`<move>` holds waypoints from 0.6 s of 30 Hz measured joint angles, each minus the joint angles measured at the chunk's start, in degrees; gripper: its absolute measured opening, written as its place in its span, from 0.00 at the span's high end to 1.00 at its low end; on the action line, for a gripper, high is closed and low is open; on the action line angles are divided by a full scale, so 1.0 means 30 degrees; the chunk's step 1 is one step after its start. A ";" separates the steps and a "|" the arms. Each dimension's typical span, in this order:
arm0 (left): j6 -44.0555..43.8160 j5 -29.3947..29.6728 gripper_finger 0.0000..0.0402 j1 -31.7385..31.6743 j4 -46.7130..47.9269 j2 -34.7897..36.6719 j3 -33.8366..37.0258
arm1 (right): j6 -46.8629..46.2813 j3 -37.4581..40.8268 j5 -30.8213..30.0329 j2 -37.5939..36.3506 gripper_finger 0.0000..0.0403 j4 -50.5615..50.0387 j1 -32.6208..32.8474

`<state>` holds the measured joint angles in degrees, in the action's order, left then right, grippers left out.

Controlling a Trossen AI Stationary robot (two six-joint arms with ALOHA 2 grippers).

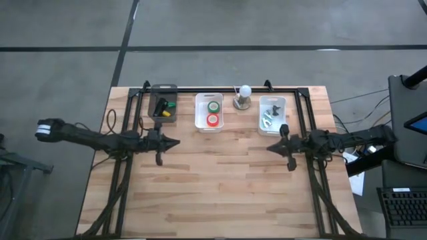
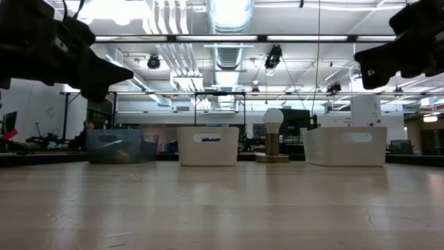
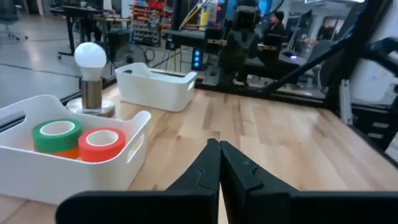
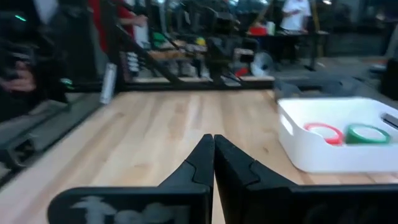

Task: Pick and place Stapler, Stapler remover, tape
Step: Return to Home Position

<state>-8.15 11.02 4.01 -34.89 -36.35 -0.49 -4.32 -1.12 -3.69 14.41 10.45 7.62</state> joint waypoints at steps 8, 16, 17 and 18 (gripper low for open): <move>0.0320 -0.0726 0.98 -0.0014 0.3062 0.3127 0.0011 | 0.0315 -0.0115 0.2466 -0.1931 0.98 -0.1785 0.0000; 0.0888 -0.1203 0.97 -0.0014 0.4145 0.5463 0.0010 | -0.0032 -0.1815 0.2769 -0.3506 0.98 -0.6614 0.0000; 0.1069 -0.1065 0.97 -0.0014 0.4387 0.5687 -0.0014 | -0.0103 -0.1793 0.2725 -0.3551 0.98 -0.6632 0.0000; 0.1222 -0.0904 0.97 -0.0014 0.4666 0.5891 -0.0041 | -0.0126 -0.1747 0.2709 -0.3532 0.98 -0.6479 -0.0005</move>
<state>-4.48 8.31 3.97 -20.89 -18.68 -0.61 -4.70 -6.36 4.43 3.81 -8.99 7.60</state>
